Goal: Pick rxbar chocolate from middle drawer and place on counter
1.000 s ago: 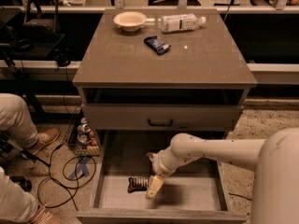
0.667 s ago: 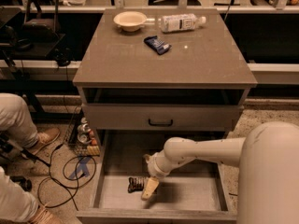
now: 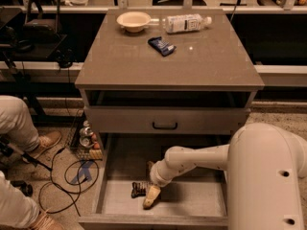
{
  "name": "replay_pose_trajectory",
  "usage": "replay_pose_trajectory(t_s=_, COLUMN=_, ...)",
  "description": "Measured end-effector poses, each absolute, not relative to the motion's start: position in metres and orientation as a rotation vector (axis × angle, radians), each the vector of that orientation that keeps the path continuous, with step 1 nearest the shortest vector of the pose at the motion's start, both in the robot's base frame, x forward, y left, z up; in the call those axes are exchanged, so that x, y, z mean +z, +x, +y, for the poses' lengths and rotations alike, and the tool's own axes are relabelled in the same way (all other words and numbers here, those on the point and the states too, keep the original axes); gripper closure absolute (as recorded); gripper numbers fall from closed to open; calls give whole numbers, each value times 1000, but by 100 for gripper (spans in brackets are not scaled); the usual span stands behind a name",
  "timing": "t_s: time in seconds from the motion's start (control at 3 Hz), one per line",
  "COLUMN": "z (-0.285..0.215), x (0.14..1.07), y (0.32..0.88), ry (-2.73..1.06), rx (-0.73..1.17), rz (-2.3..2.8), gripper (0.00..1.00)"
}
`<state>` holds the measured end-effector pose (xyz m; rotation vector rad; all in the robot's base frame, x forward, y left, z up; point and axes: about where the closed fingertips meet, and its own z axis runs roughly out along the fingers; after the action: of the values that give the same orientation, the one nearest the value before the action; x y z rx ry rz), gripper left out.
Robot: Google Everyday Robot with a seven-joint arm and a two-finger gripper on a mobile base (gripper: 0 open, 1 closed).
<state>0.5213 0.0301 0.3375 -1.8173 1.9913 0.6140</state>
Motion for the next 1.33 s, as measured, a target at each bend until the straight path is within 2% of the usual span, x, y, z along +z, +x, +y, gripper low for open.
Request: replay_pose_trajectory(t_s=1.33, z=30, x=354, y=522, ry=-1818, rx=604, rz=1999, gripper=95)
